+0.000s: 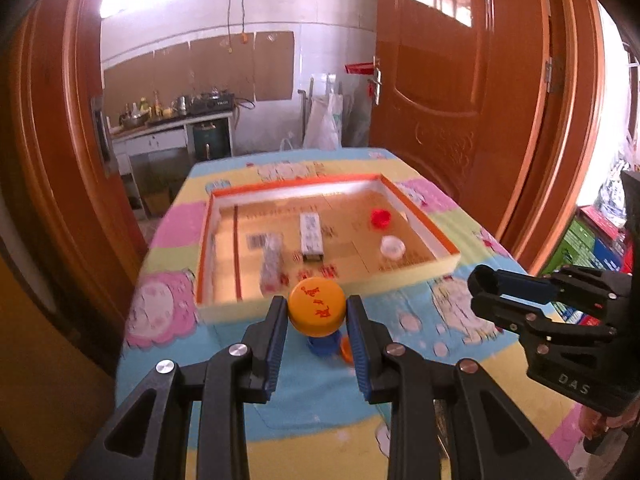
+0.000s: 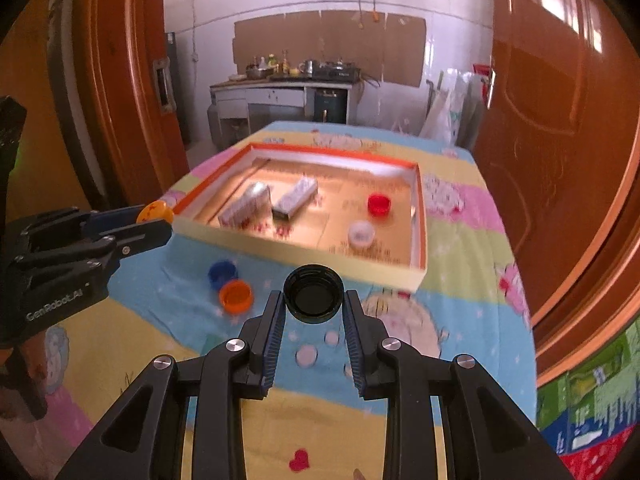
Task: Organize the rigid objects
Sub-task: 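Carry the black cap and orange cap into the tray and release both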
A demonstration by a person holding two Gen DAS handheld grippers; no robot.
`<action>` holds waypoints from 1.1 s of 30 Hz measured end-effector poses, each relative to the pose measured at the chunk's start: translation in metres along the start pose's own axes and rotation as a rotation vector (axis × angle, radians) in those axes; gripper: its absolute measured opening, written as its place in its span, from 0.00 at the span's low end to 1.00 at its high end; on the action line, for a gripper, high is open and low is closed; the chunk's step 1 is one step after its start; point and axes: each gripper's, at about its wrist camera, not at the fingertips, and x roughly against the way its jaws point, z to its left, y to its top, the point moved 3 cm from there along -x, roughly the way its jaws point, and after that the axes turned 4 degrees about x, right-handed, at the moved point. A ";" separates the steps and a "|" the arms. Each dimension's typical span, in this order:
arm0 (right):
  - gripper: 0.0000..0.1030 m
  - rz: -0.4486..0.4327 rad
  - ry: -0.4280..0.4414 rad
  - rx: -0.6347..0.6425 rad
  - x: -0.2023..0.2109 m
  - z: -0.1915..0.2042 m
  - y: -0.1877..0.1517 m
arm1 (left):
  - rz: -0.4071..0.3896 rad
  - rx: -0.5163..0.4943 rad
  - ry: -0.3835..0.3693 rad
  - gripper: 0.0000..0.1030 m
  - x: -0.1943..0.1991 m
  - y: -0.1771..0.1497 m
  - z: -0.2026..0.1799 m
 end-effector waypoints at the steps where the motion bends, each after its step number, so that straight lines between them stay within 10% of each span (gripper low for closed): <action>1: 0.29 -0.008 0.000 0.009 0.000 0.000 0.006 | -0.009 0.000 0.005 0.30 -0.001 0.006 0.002; 19: 0.29 -0.025 0.063 0.015 -0.047 -0.017 0.105 | -0.014 0.054 0.030 0.30 -0.068 0.102 0.042; 33: 0.29 0.059 0.089 -0.052 -0.134 -0.041 0.136 | 0.092 0.126 0.036 0.30 -0.152 0.117 0.068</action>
